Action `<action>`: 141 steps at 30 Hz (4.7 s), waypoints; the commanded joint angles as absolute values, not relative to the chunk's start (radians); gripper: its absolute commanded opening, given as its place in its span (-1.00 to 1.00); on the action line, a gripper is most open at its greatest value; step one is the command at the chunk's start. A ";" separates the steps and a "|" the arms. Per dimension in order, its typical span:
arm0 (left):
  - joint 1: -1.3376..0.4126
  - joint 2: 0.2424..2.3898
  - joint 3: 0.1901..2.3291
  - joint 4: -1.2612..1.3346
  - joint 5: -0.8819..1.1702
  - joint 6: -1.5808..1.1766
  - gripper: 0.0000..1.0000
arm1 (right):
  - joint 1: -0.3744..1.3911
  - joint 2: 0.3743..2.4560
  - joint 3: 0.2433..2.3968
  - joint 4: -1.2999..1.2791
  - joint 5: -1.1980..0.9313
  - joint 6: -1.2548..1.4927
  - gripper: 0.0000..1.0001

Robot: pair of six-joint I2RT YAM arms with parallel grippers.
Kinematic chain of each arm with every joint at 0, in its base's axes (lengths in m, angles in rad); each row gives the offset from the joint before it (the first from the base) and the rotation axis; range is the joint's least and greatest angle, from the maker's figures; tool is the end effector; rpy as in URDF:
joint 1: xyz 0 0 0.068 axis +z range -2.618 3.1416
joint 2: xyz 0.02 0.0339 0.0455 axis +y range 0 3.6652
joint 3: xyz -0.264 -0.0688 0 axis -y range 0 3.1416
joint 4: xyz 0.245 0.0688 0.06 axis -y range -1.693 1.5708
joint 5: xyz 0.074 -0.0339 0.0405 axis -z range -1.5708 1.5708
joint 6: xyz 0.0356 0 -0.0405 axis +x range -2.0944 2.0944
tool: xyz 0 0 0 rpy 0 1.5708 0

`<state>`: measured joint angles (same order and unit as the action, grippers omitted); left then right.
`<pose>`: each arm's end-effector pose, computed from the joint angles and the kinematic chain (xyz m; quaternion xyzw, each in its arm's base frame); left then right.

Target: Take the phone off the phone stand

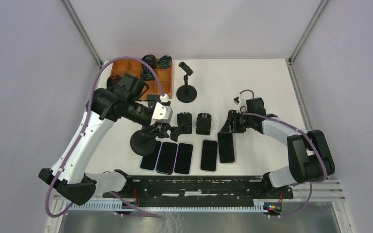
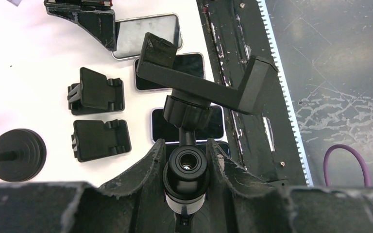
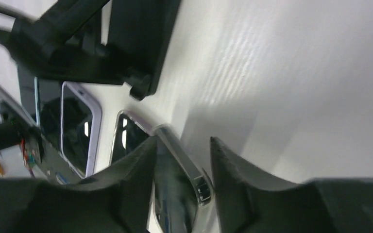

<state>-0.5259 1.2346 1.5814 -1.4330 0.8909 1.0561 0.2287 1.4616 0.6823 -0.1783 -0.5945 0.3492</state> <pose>0.1485 -0.1182 0.4171 0.6956 0.5425 -0.3469 0.3185 0.2558 0.0800 0.1618 -0.0334 0.9152 0.3499 0.1970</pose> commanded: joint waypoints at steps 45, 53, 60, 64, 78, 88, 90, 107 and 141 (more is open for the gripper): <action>-0.531 1.247 1.663 -1.410 0.985 1.020 -0.96 | 0.867 1.208 1.051 0.288 -0.879 0.467 0.65; -0.530 1.246 1.655 -1.410 0.976 1.023 -0.96 | 0.869 1.213 1.067 0.302 -0.906 0.498 0.13; -0.529 1.247 1.653 -1.410 0.969 1.020 -0.94 | 0.869 1.228 1.108 0.249 -0.913 0.471 -0.19; -0.530 1.246 1.654 -1.389 0.954 0.998 -0.91 | 0.873 1.234 1.112 0.247 -0.911 0.475 -0.42; -0.530 1.240 1.649 -1.312 0.938 0.921 -0.90 | 0.894 1.267 1.132 0.199 -0.917 0.445 0.22; -0.531 1.235 1.648 -1.292 0.912 0.893 0.12 | 0.888 1.292 1.309 0.072 -0.824 0.393 -1.00; -0.531 1.228 1.646 -1.279 0.905 0.879 0.51 | 0.880 1.288 1.347 0.042 -0.810 0.383 -1.00; -0.517 1.172 1.662 -0.946 0.502 0.455 1.00 | 0.637 1.239 1.603 -0.317 -0.744 0.247 -1.00; -0.455 1.271 1.586 -0.897 0.205 0.302 1.00 | 0.207 1.707 1.641 -0.186 -0.590 0.131 -1.00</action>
<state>-0.4583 1.2392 1.6012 -0.9306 0.1726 0.3332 0.2058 1.7061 1.5982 -0.3454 -0.5671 0.1555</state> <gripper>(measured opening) 0.997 0.351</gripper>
